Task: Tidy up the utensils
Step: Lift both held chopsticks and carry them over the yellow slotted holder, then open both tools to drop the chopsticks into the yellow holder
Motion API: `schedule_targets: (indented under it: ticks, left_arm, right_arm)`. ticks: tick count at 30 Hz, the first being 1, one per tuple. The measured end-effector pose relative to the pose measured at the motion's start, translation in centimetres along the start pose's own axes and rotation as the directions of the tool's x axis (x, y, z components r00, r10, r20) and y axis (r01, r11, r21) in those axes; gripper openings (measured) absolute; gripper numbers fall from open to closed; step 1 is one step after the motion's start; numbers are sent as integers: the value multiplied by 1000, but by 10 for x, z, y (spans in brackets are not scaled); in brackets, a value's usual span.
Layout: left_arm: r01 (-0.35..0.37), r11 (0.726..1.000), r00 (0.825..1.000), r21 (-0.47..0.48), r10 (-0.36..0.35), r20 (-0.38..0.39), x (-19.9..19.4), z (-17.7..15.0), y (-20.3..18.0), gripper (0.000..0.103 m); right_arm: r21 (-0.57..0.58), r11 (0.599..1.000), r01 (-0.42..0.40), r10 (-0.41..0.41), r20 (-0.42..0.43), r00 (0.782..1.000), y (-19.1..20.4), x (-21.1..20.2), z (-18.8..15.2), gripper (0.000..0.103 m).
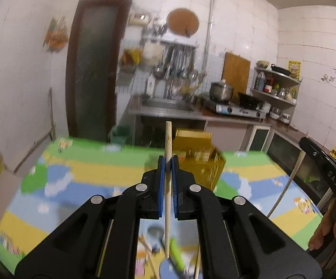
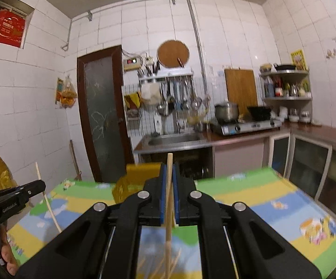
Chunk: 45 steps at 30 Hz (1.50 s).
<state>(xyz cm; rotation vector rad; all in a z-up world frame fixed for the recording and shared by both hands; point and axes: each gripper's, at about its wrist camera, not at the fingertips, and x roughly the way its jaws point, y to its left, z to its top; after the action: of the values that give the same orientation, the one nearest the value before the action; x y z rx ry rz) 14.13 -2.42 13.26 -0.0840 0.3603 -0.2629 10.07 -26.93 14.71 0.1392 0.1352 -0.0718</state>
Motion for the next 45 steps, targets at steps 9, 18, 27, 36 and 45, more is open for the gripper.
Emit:
schedule_targets:
  ticks: [9, 18, 27, 36, 45]
  left_arm:
    - [3, 998, 993, 69, -11, 117, 65, 93, -32, 4]
    - [-23, 997, 995, 67, 16, 98, 162, 109, -40, 4]
    - [-45, 999, 998, 30, 47, -41, 231, 55, -18, 4]
    - [-98, 995, 995, -5, 98, -15, 171, 58, 12, 92]
    - [-129, 991, 992, -35, 129, 12, 91, 19, 34, 98]
  right_arm:
    - [-34, 999, -4, 6, 71, 997, 17, 76, 82, 6]
    - [-16, 1000, 9, -8, 61, 998, 22, 164, 98, 5]
    - [-20, 1000, -3, 1, -109, 994, 12, 225, 27, 5]
    - [-39, 999, 37, -42, -145, 989, -2, 192, 18, 73]
    - [-37, 995, 92, -98, -238, 966, -28, 128, -15, 73]
